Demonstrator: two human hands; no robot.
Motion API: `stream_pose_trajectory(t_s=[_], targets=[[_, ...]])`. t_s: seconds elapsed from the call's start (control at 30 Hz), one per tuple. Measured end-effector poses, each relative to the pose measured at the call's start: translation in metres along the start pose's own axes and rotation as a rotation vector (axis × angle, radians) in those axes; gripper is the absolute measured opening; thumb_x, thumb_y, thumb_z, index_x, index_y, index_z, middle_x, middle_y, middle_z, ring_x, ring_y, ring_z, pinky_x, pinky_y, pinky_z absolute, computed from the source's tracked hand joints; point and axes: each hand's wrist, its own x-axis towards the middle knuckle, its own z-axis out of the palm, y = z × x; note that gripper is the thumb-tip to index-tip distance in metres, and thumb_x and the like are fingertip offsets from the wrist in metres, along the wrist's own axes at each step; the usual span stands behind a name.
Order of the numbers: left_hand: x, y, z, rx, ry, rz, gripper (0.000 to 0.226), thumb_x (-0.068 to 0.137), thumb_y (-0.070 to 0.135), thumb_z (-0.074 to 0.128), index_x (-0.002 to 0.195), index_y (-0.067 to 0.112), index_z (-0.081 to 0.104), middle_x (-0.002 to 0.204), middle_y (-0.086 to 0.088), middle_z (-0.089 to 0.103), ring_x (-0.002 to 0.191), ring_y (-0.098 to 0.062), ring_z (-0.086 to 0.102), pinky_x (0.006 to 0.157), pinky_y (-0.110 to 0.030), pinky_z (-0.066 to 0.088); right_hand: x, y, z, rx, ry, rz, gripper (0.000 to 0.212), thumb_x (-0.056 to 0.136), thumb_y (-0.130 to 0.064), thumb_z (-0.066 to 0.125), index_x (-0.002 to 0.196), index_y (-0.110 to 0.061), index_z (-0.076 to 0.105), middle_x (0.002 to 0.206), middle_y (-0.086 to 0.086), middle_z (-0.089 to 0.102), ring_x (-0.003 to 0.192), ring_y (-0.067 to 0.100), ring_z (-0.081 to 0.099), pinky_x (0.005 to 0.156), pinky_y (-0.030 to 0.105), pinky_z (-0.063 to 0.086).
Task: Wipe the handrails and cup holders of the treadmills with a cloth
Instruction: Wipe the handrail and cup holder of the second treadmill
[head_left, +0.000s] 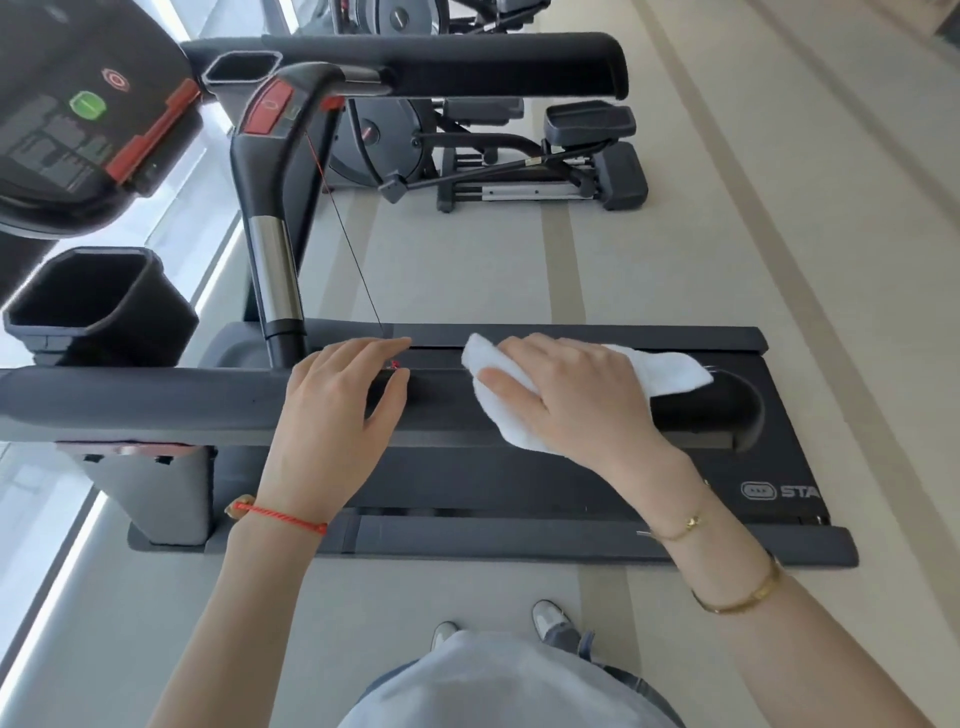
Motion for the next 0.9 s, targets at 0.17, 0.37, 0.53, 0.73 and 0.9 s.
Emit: stream_pose_trajectory(t_s=[0.17, 0.37, 0.53, 0.73, 0.9], targets=[[0.001, -0.026, -0.016, 0.007, -0.006, 0.012, 0.030, 0.098, 0.019, 0.056, 0.126, 0.015, 0.064, 0.117, 0.000, 0.068, 0.114, -0.024, 0.060, 0.105, -0.049, 0.041, -0.005, 0.017, -0.010, -0.072, 0.002, 0.192, 0.048, 0.087, -0.061, 0.025, 0.071, -0.024, 0.051, 0.061, -0.006, 0.055, 0.056, 0.023, 0.052, 0.047, 0.028, 0.033], [-0.003, -0.046, -0.022, 0.000, -0.043, 0.043, 0.028, 0.097, 0.018, 0.057, 0.124, 0.013, 0.065, 0.116, -0.001, 0.069, 0.111, -0.024, 0.062, 0.101, -0.048, 0.043, 0.029, -0.050, 0.012, -0.064, -0.045, 0.110, 0.038, 0.091, -0.055, 0.031, 0.073, -0.025, 0.047, 0.063, -0.004, 0.056, 0.061, 0.028, 0.054, 0.049, 0.030, 0.022], [-0.007, -0.056, -0.025, -0.027, -0.055, 0.057, 0.029, 0.098, 0.019, 0.056, 0.125, 0.014, 0.065, 0.118, 0.001, 0.068, 0.113, -0.023, 0.061, 0.103, -0.047, 0.042, 0.006, -0.043, -0.003, 0.135, -0.041, -0.002, 0.031, 0.092, -0.051, 0.037, 0.106, -0.026, 0.047, 0.089, -0.012, 0.062, 0.085, 0.021, 0.060, 0.070, 0.024, 0.025], [-0.008, -0.067, -0.029, -0.032, -0.057, 0.082, 0.028, 0.098, 0.019, 0.056, 0.124, 0.014, 0.064, 0.118, 0.000, 0.067, 0.114, -0.022, 0.060, 0.107, -0.045, 0.039, 0.007, -0.027, -0.012, 0.060, -0.156, 0.017, 0.040, 0.088, -0.066, 0.034, 0.115, -0.042, 0.052, 0.103, -0.018, 0.062, 0.089, 0.012, 0.058, 0.070, 0.032, 0.040], [-0.010, -0.071, -0.029, -0.038, -0.065, 0.104, 0.027, 0.098, 0.019, 0.056, 0.124, 0.016, 0.065, 0.119, 0.003, 0.067, 0.114, -0.021, 0.059, 0.107, -0.042, 0.038, 0.017, -0.085, 0.029, -0.048, 0.141, 0.065, 0.045, 0.096, -0.055, 0.037, 0.094, -0.021, 0.066, 0.079, -0.004, 0.062, 0.070, 0.022, 0.057, 0.065, 0.032, 0.041]])
